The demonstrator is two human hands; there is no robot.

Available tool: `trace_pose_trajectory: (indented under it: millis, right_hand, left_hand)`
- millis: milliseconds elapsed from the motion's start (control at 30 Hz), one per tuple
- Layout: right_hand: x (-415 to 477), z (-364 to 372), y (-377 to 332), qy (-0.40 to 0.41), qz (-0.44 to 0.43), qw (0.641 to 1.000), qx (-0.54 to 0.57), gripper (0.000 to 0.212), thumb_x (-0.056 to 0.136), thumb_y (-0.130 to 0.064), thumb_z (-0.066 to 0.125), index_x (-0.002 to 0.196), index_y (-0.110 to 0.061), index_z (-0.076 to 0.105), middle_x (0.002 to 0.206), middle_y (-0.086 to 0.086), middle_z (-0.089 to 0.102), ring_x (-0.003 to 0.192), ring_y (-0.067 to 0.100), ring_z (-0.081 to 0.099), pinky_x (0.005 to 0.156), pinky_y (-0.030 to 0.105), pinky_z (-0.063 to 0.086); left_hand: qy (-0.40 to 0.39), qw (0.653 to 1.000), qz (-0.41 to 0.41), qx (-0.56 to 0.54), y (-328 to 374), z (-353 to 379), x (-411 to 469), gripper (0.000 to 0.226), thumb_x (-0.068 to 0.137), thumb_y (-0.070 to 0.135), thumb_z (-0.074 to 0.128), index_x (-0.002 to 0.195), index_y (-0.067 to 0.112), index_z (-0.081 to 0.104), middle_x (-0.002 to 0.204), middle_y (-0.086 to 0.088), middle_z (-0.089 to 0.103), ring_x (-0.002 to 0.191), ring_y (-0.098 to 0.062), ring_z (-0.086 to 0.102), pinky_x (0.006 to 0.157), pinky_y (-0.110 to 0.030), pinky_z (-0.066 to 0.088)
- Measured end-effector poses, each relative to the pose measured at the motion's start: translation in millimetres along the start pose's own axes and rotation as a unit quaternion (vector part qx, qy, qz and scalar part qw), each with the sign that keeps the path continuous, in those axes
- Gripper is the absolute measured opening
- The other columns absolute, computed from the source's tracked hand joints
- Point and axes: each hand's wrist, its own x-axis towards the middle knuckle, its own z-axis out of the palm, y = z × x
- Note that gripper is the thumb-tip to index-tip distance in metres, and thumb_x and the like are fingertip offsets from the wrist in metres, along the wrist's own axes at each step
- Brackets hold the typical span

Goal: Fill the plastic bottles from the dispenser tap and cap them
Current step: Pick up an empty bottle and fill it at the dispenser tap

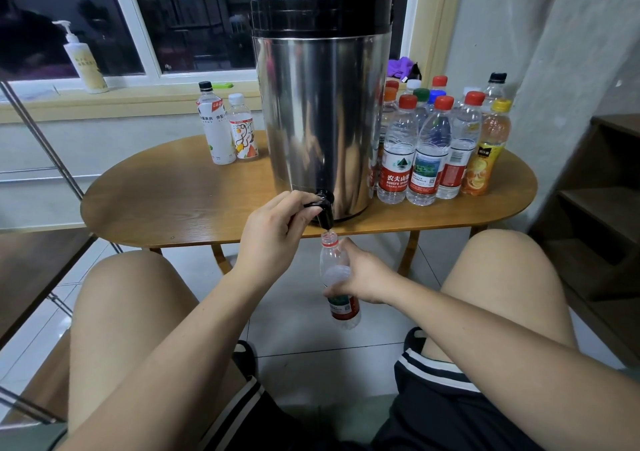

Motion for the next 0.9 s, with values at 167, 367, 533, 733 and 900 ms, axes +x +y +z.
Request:
trace_pose_trajectory:
  millis: [167, 367, 533, 733, 900]
  right_hand:
    - [0.7, 1.3, -0.9, 0.008, 0.008, 1.000, -0.007, 0.094, 0.063, -0.050, 0.101, 0.131, -0.040, 0.038, 0.132, -0.002, 0.063, 0.114, 0.025, 0.068, 0.097, 0.047, 0.063]
    - [0.8, 1.3, -1.0, 0.006, 0.006, 1.000, -0.012, 0.096, 0.066, -0.047, 0.101, 0.137, -0.037, 0.037, 0.135, -0.002, 0.063, 0.117, 0.025, 0.067, 0.098, 0.046, 0.062]
    - [0.6, 1.4, -0.6, 0.006, 0.007, 1.000, -0.018, 0.096, 0.067, -0.047, 0.101, 0.138, -0.037, 0.037, 0.137, -0.002, 0.063, 0.119, 0.025, 0.066, 0.100, 0.046, 0.061]
    - [0.8, 1.1, -0.8, 0.005, 0.012, 1.000, -0.016, 0.098, 0.066, -0.048, 0.101, 0.139, -0.038, 0.037, 0.138, -0.001, 0.062, 0.119, 0.026, 0.067, 0.098, 0.047, 0.062]
    - [1.6, 1.5, -0.4, 0.004, 0.020, 1.000, -0.014, 0.097, 0.066, -0.048, 0.101, 0.138, -0.039, 0.037, 0.136, 0.000, 0.063, 0.117, 0.026, 0.067, 0.097, 0.047, 0.062]
  left_hand:
    - [0.002, 1.000, -0.011, 0.003, 1.8, -0.5, -0.8, 0.015, 0.108, 0.027, 0.070, 0.118, 0.019, 0.076, 0.098, 0.019, 0.069, 0.090, -0.001, 0.067, 0.076, -0.014, 0.046]
    - [0.007, 1.000, -0.017, -0.001, 4.5, -0.9, -2.0, 0.016, 0.107, 0.028, 0.070, 0.119, 0.019, 0.077, 0.091, 0.031, 0.062, 0.086, 0.006, 0.063, 0.075, -0.007, 0.040]
    - [0.013, 1.000, -0.022, -0.005, 4.5, -1.0, -2.2, 0.016, 0.107, 0.029, 0.070, 0.117, 0.019, 0.077, 0.090, 0.032, 0.063, 0.084, 0.004, 0.064, 0.074, -0.008, 0.040]
    - [0.012, 1.000, -0.027, -0.009, 4.7, -0.2, -2.9, 0.016, 0.107, 0.030, 0.070, 0.117, 0.019, 0.077, 0.087, 0.031, 0.062, 0.084, 0.002, 0.064, 0.074, -0.009, 0.040]
    - [0.016, 0.999, -0.030, -0.015, 5.3, -0.2, -3.7, 0.016, 0.107, 0.031, 0.069, 0.117, 0.021, 0.077, 0.088, 0.032, 0.063, 0.085, 0.002, 0.064, 0.074, -0.010, 0.041]
